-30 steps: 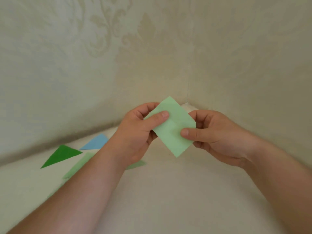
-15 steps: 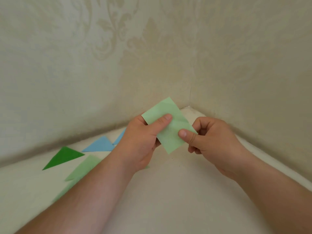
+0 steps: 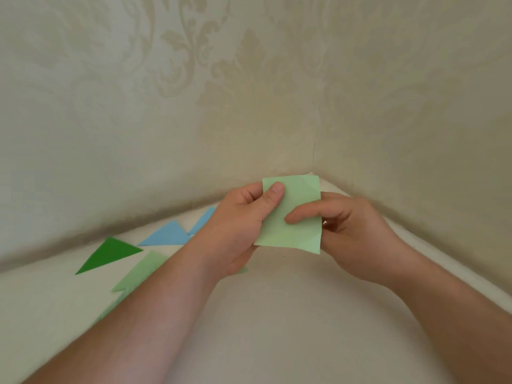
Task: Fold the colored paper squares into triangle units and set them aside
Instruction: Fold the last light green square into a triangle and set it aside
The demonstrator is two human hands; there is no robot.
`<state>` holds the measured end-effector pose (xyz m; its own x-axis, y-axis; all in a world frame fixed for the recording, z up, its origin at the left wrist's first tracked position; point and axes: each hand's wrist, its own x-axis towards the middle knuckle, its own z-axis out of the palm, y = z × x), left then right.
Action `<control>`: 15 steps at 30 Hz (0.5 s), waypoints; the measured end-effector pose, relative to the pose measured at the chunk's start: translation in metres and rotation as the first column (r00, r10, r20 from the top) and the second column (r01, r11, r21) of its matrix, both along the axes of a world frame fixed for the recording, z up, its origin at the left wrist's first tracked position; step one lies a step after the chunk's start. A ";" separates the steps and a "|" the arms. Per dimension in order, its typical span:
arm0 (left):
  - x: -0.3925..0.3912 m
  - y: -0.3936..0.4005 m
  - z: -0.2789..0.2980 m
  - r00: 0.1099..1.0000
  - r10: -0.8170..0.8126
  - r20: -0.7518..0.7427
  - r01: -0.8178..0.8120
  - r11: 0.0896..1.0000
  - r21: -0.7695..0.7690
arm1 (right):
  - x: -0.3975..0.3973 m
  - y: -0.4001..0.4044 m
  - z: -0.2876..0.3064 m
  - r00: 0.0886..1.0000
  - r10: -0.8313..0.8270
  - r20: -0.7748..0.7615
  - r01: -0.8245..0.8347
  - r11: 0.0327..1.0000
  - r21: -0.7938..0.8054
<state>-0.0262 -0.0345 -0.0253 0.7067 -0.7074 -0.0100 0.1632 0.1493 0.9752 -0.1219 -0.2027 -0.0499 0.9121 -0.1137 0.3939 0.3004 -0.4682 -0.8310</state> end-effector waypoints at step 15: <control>0.004 0.005 -0.002 0.986 -0.067 0.154 0.036 0.980 0.197 | -0.004 0.004 0.009 0.997 0.055 -0.051 -0.056 0.998 -0.030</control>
